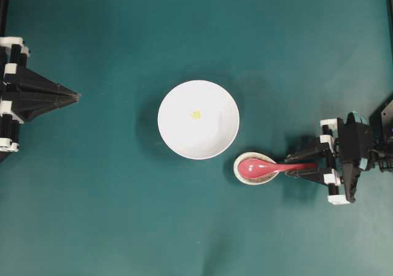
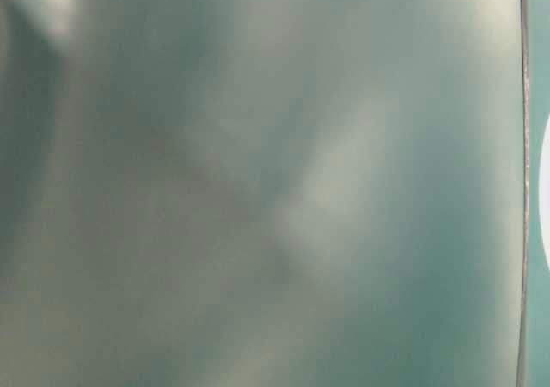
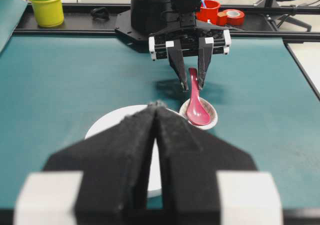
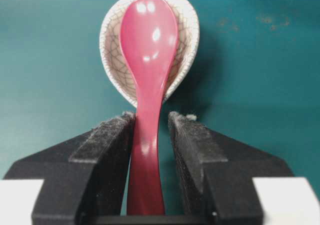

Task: Scoop the yellow hexagonal prism block from the bowl with a spoon using the right arm.
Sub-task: 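Close the right gripper on the pink spoon handle, then lift the spoon with the right gripper and carry it over the white bowl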

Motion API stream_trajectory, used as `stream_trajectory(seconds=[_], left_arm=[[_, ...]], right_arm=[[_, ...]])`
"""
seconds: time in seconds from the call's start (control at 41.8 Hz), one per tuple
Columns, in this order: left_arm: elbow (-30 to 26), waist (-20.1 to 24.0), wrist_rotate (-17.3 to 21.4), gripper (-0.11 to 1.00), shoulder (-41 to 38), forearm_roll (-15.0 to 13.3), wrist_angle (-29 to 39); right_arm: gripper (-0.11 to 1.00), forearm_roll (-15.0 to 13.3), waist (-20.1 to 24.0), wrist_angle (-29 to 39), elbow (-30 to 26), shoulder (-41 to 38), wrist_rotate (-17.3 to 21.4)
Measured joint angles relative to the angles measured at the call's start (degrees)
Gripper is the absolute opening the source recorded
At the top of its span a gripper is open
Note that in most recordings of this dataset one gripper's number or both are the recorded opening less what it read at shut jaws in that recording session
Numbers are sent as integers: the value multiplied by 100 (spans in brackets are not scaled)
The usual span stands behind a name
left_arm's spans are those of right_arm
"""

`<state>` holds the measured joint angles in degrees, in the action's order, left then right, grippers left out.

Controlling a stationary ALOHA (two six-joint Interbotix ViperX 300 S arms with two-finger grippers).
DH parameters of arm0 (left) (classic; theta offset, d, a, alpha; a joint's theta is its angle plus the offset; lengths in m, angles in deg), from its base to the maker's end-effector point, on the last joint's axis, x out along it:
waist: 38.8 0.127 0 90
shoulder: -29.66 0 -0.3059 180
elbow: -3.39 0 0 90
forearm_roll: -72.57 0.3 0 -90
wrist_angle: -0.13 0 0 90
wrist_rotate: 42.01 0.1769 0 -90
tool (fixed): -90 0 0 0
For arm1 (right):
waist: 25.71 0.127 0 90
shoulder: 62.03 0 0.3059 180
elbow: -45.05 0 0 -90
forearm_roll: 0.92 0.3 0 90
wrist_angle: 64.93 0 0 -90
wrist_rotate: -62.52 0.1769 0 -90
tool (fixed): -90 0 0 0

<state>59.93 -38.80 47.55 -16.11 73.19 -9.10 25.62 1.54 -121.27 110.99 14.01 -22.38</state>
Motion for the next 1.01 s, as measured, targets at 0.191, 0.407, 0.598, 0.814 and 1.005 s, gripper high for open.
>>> stream_trajectory(seconds=[0.191,0.407,0.598,0.814,1.005], left_arm=[[0,0,0,0,0,-9,0],[0,0,0,0,0,-9,0],[0,0,0,0,0,0,0],[0,0,0,0,0,-9,0],[0,0,0,0,0,0,0]], right_arm=[[41,9,0,0,-18,0,-9],[40,9,0,0,-44,0,-9],[39,0,0,9,-44,0,-9],[39,0,0,0,-62,0,-9],[30,0,0,9,-70,0,-9]])
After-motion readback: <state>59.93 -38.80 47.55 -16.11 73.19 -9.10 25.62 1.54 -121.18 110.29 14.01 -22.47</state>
